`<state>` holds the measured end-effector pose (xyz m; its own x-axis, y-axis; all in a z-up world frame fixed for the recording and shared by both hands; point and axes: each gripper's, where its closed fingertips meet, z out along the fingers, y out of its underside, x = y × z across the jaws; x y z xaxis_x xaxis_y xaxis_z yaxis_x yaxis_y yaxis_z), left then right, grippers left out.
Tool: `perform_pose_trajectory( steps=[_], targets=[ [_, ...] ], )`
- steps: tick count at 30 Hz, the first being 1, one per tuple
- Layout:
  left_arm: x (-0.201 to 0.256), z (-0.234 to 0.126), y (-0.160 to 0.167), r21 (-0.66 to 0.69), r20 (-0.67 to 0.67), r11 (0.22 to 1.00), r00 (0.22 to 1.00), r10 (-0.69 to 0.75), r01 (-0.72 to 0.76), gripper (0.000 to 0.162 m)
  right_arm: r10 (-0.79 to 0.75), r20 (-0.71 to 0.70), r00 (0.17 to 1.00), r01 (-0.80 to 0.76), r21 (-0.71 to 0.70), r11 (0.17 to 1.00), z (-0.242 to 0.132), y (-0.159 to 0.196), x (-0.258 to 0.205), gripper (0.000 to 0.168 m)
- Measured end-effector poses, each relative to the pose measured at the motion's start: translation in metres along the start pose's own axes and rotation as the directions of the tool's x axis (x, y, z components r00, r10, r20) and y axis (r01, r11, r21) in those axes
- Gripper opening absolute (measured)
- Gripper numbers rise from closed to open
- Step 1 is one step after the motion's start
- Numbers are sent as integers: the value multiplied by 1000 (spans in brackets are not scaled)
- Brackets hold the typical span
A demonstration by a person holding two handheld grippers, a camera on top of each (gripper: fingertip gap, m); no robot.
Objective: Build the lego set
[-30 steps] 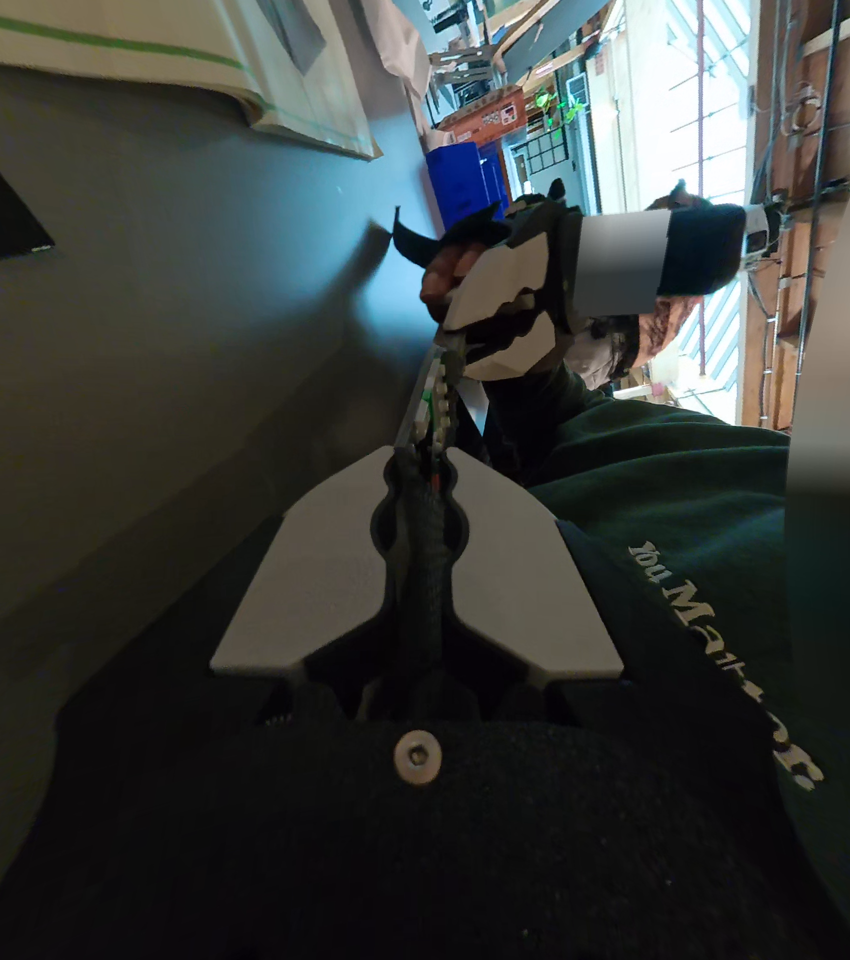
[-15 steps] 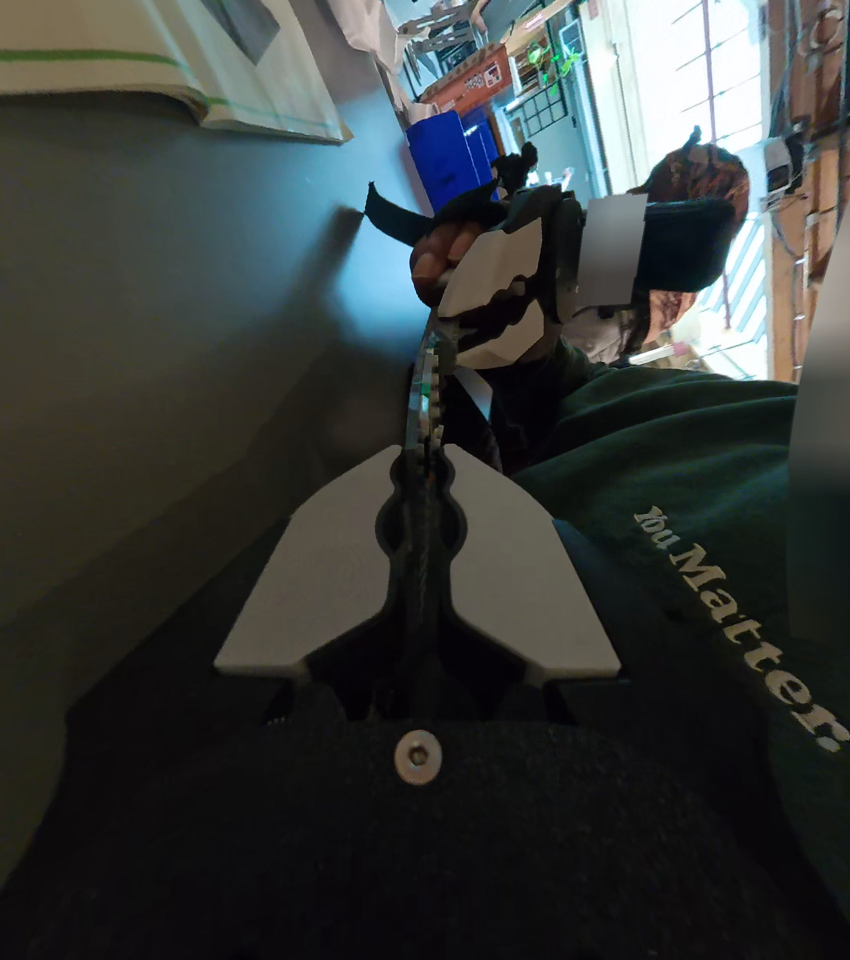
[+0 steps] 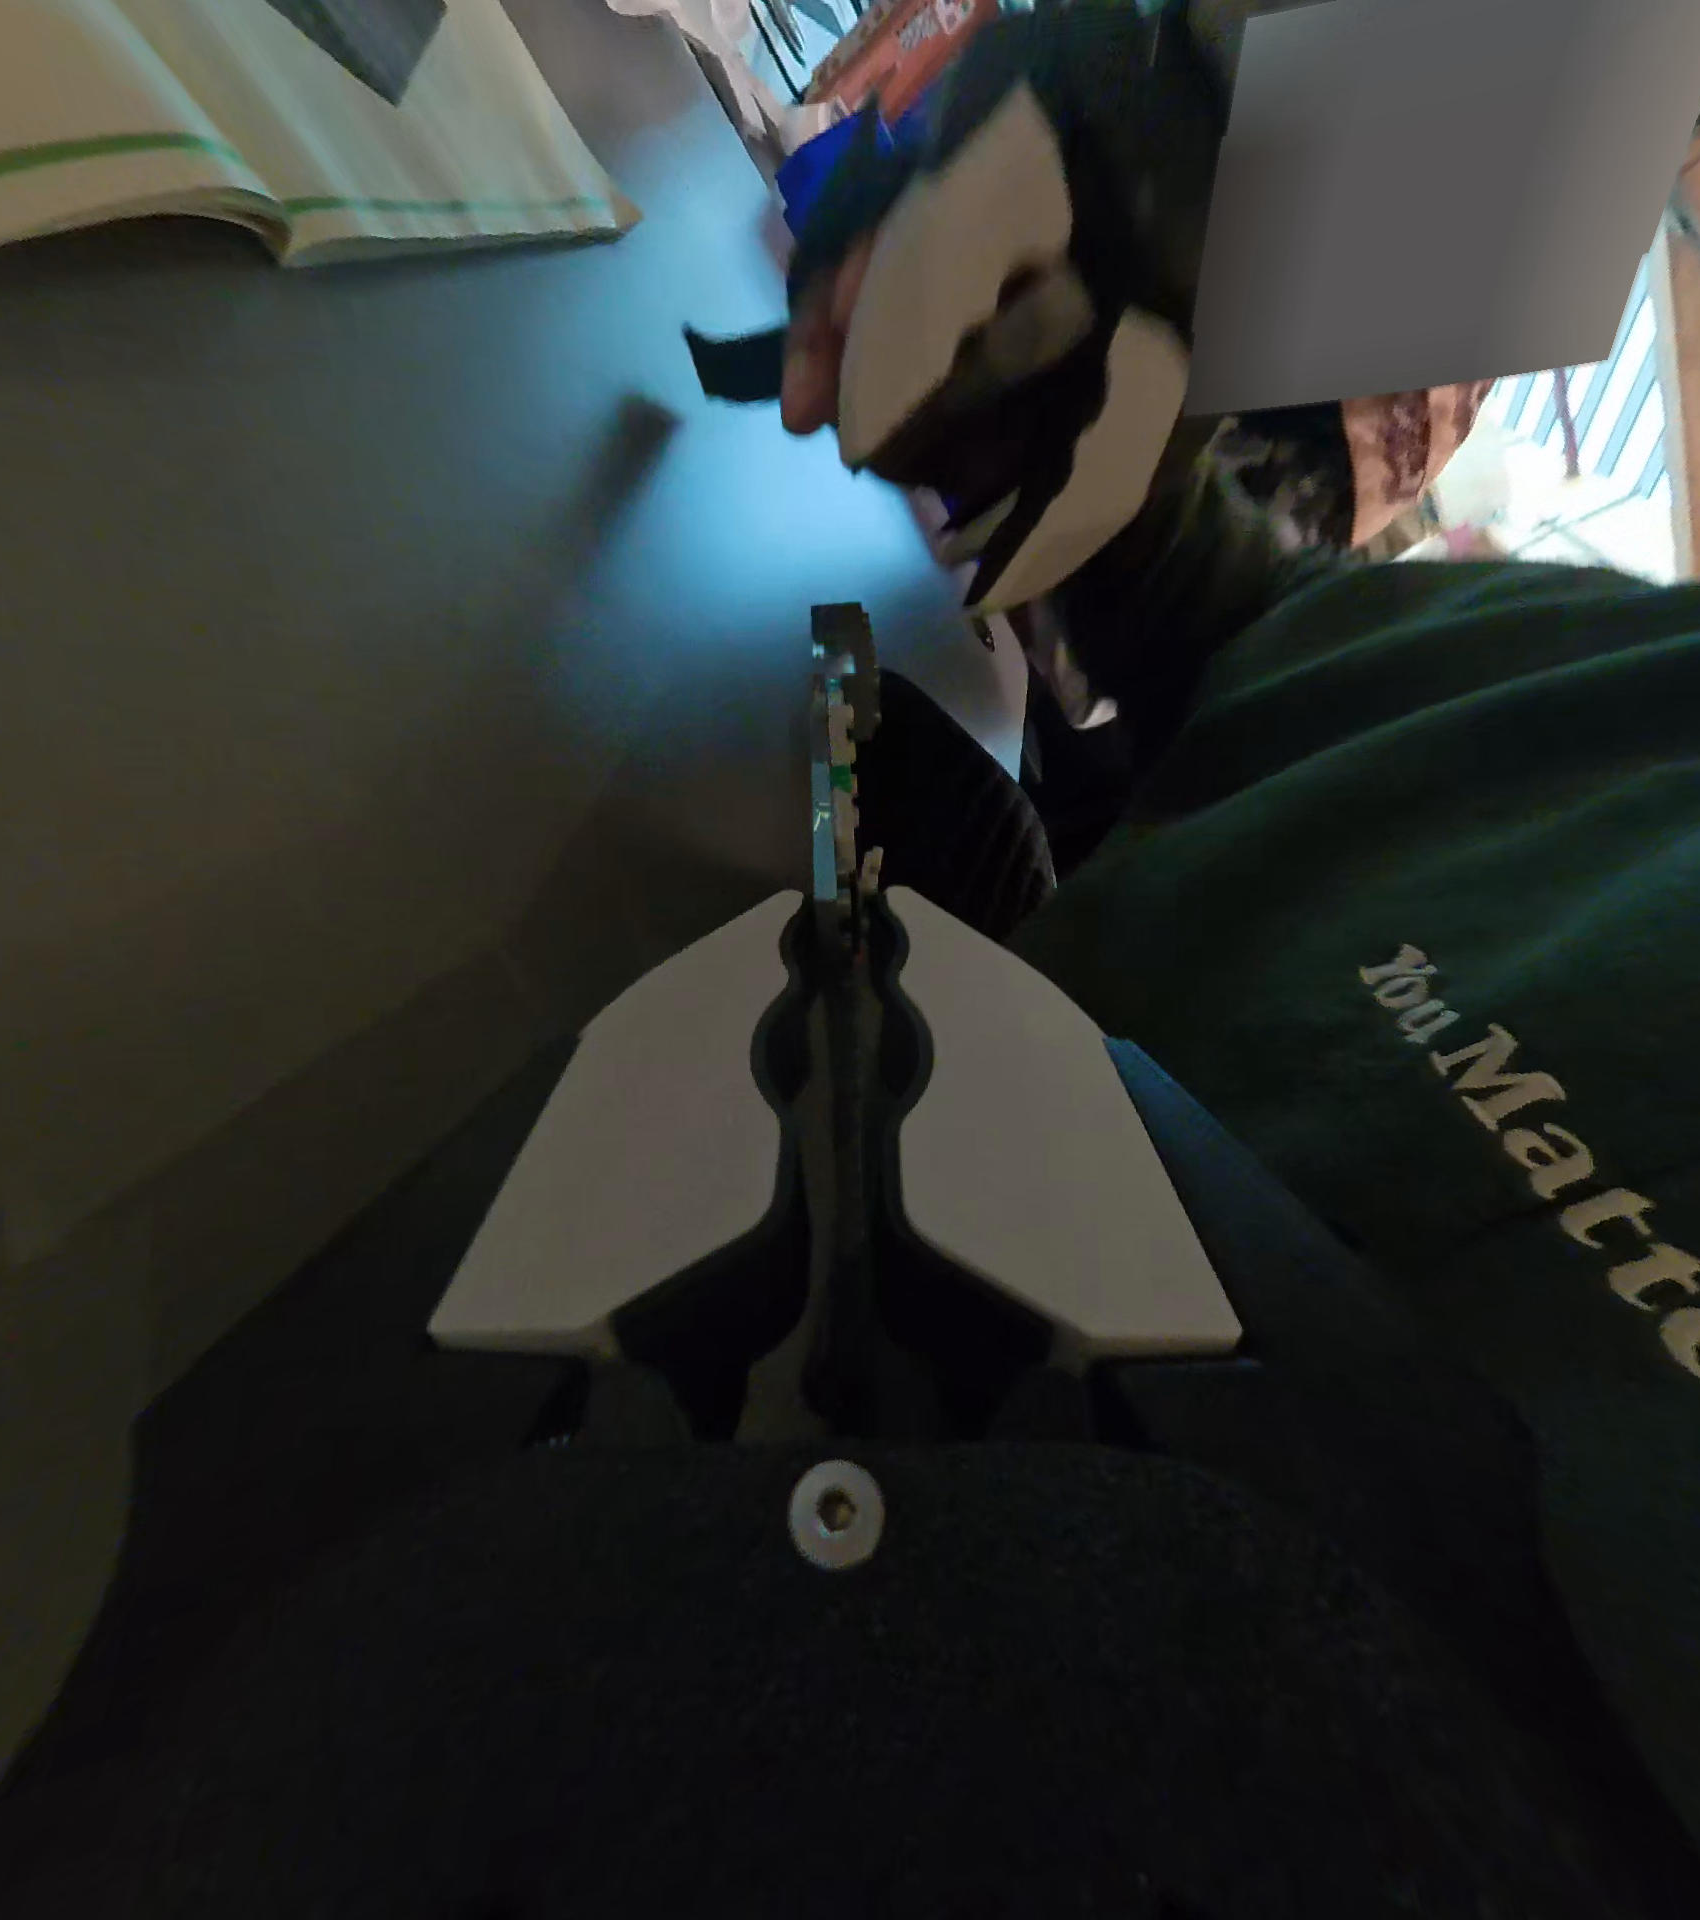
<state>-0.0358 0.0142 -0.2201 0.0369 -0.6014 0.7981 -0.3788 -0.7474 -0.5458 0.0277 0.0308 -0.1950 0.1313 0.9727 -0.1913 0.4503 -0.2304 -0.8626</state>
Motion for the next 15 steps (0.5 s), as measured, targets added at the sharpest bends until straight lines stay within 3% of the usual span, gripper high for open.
perform_pose_trajectory(
  steps=[1, 5, 9, 15],
  targets=[
    [1, 1, 0, -2, 0, 1000, 1000, 10, -10, 9, 32, 40, 999, -30, -46, 999, 5, -4, -1, 36],
    [6, 7, -2, -17, 6, 998, 998, 66, -66, 9, 176, 200, 964, -132, -215, 968, 37, -9, -13, 37],
    [12, 9, -2, -38, 28, 991, 992, 126, -125, 9, 189, 256, 948, -94, -342, 935, 56, -6, -19, 27],
    [15, 8, -2, -63, 53, 983, 983, 178, -175, 9, 218, 317, 923, -73, -411, 909, 64, -7, -30, 16]
  ],
)
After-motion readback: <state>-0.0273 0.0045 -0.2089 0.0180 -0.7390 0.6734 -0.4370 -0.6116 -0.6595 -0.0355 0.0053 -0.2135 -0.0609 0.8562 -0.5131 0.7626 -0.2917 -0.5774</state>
